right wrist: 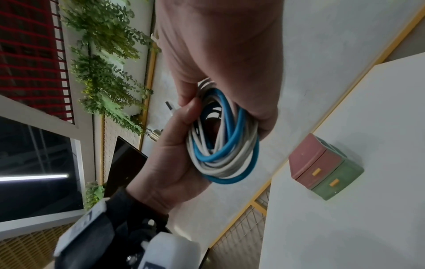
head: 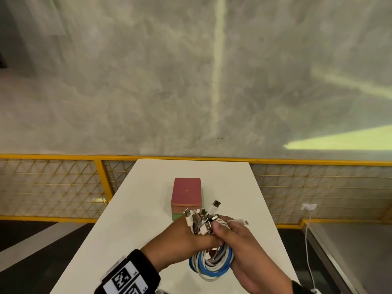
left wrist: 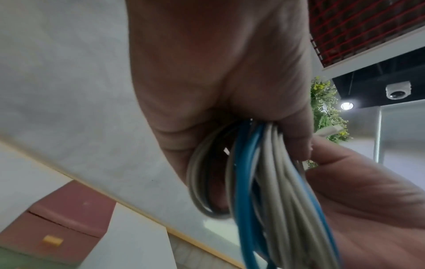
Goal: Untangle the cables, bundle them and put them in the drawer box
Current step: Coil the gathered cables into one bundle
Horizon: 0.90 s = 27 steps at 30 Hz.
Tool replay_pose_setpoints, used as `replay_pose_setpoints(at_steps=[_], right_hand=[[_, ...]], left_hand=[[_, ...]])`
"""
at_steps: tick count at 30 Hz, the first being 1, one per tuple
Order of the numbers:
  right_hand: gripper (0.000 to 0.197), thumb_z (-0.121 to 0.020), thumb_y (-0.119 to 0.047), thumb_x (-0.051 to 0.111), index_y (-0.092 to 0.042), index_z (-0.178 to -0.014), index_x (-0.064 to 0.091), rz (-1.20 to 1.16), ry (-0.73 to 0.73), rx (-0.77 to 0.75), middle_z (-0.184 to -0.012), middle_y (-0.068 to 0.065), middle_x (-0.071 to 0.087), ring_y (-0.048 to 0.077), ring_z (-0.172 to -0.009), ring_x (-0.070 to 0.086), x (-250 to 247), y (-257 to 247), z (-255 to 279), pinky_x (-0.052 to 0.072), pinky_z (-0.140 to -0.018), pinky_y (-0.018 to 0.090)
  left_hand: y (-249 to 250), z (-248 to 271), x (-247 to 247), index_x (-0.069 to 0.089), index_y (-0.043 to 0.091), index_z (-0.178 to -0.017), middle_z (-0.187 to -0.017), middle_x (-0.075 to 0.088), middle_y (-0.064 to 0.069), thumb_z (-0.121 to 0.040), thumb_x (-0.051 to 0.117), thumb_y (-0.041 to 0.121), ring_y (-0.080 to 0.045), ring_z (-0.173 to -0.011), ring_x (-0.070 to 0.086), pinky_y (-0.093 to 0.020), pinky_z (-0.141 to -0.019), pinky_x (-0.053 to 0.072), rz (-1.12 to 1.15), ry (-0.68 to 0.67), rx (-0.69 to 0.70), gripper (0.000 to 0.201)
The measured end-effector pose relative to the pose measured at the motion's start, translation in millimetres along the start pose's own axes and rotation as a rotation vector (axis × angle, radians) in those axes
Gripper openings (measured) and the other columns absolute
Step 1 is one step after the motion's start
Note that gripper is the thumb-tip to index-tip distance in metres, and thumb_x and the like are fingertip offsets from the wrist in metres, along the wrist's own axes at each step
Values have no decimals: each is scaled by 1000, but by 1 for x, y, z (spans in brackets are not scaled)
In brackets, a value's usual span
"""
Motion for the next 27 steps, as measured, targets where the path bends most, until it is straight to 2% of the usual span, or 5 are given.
replay_pose_setpoints(at_steps=[3, 8, 11, 17, 27], right_hand=[[49, -72, -27, 69, 2, -112, 67, -5, 39, -13, -104, 22, 73, 34, -102, 70, -1, 4, -1, 53, -94, 46], [48, -85, -42, 48, -5, -96, 76, -222, -12, 79, -97, 21, 75, 30, -82, 74, 4, 1, 2, 56, -80, 42], [41, -92, -41, 49, -9, -106, 71, -119, 26, 178, -83, 19, 72, 27, -58, 65, 0, 9, -1, 55, -59, 34], [50, -96, -40, 36, -8, -123, 65, -313, 15, 312, -124, 22, 66, 40, -118, 60, -6, 13, 6, 38, -109, 55], [41, -100, -31, 45, -1, -120, 66, -217, -46, 658, -119, 24, 67, 35, -98, 68, -7, 47, -15, 56, -86, 46]], left_hand=[[-2, 0, 4, 72, 22, -113, -107, 75, 7, -90, 66, 6, -3, -98, 67, -18, -83, 49, 14, 5, 1, 28], [-21, 4, 3, 74, 26, -93, -83, 72, 8, -93, 63, 12, -13, -86, 66, -23, -82, 50, 138, 116, -41, 18], [-37, 8, 4, 62, 20, -126, -113, 75, -5, -86, 67, 18, -24, -110, 68, -38, -103, 49, 250, 192, -60, 40], [-47, 14, 8, 52, 18, -136, -122, 72, -5, -83, 66, 7, -21, -114, 67, -28, -86, 54, 372, 158, -52, 56], [-80, 22, 11, 48, 38, -132, -128, 68, 6, -85, 65, 4, -13, -116, 63, -26, -87, 51, 388, 3, -182, 60]])
Point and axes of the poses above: each hand's wrist, its own z-axis away from the middle knuckle, its own x-axis out of the palm, y = z × x, the point moved 2 cm from there along -z, towards the middle knuckle
